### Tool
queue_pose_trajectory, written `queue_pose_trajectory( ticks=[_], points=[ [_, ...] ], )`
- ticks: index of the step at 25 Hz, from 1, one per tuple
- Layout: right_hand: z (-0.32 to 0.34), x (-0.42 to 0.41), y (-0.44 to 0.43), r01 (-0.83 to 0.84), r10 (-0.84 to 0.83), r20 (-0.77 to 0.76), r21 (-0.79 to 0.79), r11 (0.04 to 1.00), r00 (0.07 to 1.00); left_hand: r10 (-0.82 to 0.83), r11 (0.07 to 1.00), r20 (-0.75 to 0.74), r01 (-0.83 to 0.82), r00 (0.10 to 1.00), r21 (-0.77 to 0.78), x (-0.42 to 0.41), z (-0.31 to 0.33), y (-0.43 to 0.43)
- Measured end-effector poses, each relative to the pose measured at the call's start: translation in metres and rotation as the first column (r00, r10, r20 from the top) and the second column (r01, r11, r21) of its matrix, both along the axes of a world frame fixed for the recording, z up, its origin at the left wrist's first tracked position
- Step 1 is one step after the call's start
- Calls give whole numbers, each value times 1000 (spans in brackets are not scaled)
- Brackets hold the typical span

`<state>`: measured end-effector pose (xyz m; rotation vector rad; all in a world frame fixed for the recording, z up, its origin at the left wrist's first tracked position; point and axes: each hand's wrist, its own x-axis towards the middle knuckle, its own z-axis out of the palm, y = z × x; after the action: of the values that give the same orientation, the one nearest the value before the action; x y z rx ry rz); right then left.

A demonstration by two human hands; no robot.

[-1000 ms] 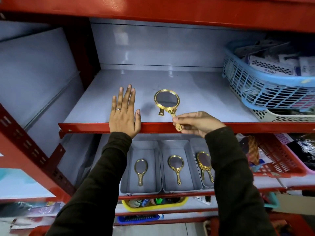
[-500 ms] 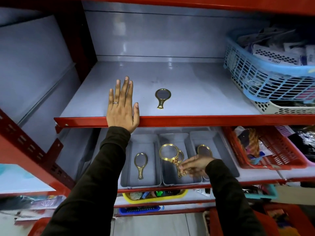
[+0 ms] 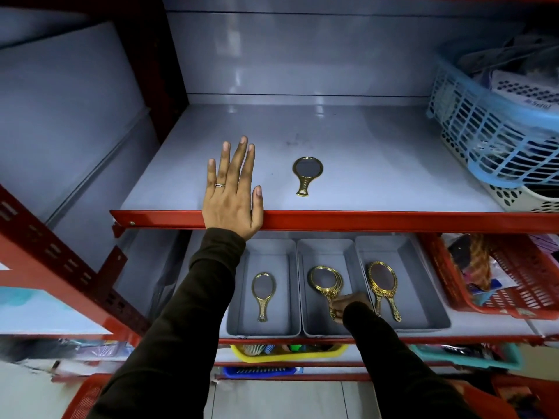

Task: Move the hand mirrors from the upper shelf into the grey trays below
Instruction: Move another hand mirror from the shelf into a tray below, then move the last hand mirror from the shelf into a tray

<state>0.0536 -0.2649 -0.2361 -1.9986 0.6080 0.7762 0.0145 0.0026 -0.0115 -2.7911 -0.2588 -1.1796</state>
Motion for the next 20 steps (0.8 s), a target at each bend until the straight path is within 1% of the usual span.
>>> queue_pose_trajectory(
  ticks=[1,3,5,6,7,8,9,10,11,12,13,14,15,16,17,19,20],
  points=[
    [4,-4,2,34,-33,27,-29,999,999,0,1000,1,0,1000,-1,0,0,0],
    [4,-6,-1,35,-24,89,-129,991,996,0,1000,-1,0,1000,-4,-1,1,-1],
    [16,-4,-1,9,9,126,-137,991,992,2,1000,-6,-2,1000,-5,-2,1,-1],
    [29,-6,-2,-7,20,149,-86,996,989,3,1000,-9,-3,1000,-7,-3,2,-2],
    [47,-8,-1,1,-1,156,2,1000,988,5,1000,-16,-5,1000,-11,-3,2,-2],
    [64,-10,0,44,-62,140,129,991,988,7,1000,-24,-7,1000,-16,-4,2,-3],
    [86,-12,2,57,-84,116,220,974,990,7,1000,-30,-8,1000,-21,-5,3,-3],
    [109,-16,4,2,-29,103,250,968,994,10,1000,-36,-10,999,-24,-5,3,-3],
    [139,-22,7,-118,94,110,231,966,989,11,1000,-40,-13,999,-26,-5,3,-3],
    [167,-28,9,-264,237,140,227,937,961,10,999,-43,-11,999,-30,-6,4,-4],
    [200,-34,12,-383,353,161,236,893,922,7,999,-45,-8,999,-35,-6,4,-4],
    [230,-38,14,-468,427,199,265,843,882,4,999,-46,-6,999,-39,-6,4,-4],
    [255,-40,17,-521,453,271,293,801,849,4,999,-50,-6,999,-40,-6,4,-4],
    [277,-40,22,-540,430,359,308,783,828,6,999,-53,-8,999,-41,-6,4,-4],
    [295,-35,29,-522,362,446,314,793,818,7,999,-54,-9,999,-41,-7,4,-4],
    [313,-15,49,-428,214,590,249,869,778,4,999,-54,-6,999,-44,-7,5,-4],
    [314,0,61,-359,181,636,161,919,750,2,999,-56,-5,998,-46,-7,5,-4]
  ],
)
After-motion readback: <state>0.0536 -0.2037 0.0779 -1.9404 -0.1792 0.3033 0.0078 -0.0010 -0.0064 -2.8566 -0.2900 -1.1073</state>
